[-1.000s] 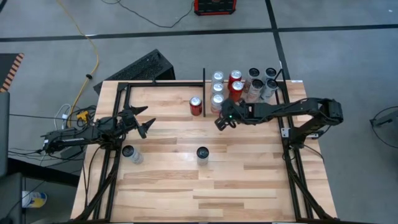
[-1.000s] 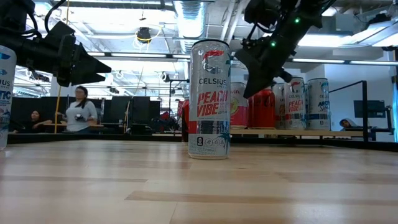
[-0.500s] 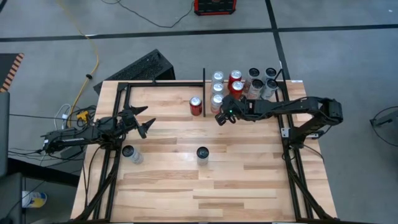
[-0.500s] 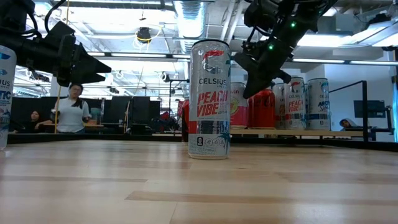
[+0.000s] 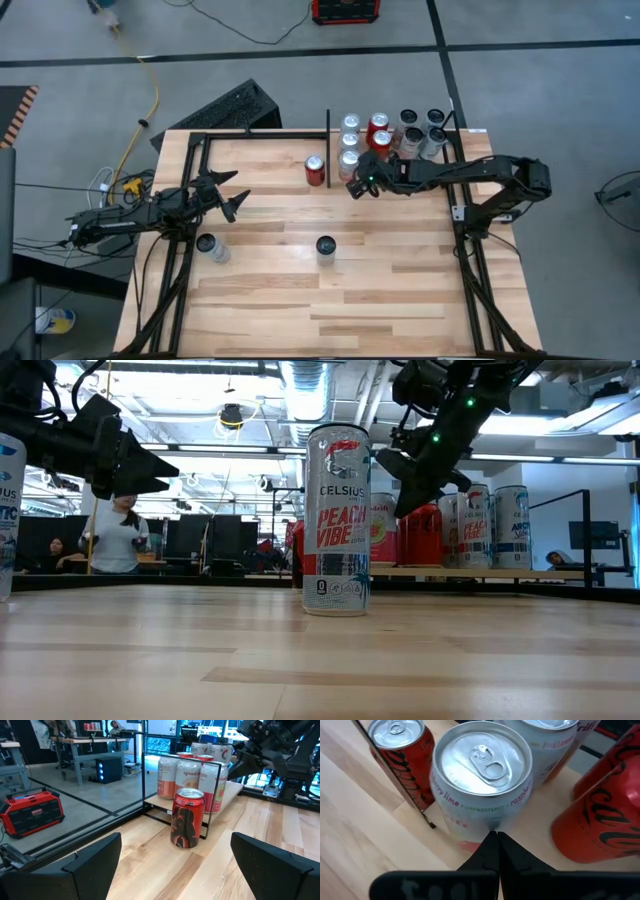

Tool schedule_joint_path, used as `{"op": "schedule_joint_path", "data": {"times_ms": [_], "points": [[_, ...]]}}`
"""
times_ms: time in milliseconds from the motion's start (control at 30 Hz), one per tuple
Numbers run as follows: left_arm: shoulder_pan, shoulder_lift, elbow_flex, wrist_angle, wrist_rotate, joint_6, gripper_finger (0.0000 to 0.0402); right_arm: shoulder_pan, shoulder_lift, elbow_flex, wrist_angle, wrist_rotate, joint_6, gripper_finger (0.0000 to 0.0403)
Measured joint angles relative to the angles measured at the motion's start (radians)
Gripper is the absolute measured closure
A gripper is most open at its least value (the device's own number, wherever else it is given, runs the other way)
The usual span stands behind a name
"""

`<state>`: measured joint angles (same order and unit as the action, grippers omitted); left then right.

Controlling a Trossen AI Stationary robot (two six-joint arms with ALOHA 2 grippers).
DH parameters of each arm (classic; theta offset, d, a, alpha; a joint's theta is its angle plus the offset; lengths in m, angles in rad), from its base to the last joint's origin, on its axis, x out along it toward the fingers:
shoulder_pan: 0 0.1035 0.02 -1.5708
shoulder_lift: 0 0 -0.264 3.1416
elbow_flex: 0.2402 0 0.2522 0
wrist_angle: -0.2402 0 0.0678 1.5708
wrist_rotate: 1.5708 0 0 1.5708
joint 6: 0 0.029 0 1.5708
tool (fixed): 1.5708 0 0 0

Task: Place canned beverage on shelf
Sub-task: Put the white soda can on the shelf, then put the red soda can on the shelf

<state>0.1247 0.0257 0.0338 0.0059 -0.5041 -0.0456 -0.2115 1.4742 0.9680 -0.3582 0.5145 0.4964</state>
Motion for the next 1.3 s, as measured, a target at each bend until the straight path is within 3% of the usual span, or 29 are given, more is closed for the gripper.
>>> {"op": "schedule_joint_path", "data": {"times_ms": [233,700,900,1067,1300], "points": [[0.000,0.000,0.000,0.000,0.000,0.000,0.0040,0.016,0.000,0.000,-0.008,0.011,0.019,0.0385],[0.000,0.000,0.000,0.000,0.000,0.000,0.0040,0.166,0.000,0.000,-0.135,0.010,0.179,0.0384],[0.000,0.000,0.000,0.000,0.000,0.000,0.0040,0.264,0.010,-0.022,-0.072,0.010,0.170,0.0383],[0.000,0.000,0.000,0.000,0.000,0.000,0.0040,0.331,0.010,-0.121,0.126,0.006,0.126,0.0383],[0.000,0.000,0.000,0.000,0.000,0.000,0.0040,0.314,0.010,-0.160,0.220,0.030,0.090,0.0383]]}}
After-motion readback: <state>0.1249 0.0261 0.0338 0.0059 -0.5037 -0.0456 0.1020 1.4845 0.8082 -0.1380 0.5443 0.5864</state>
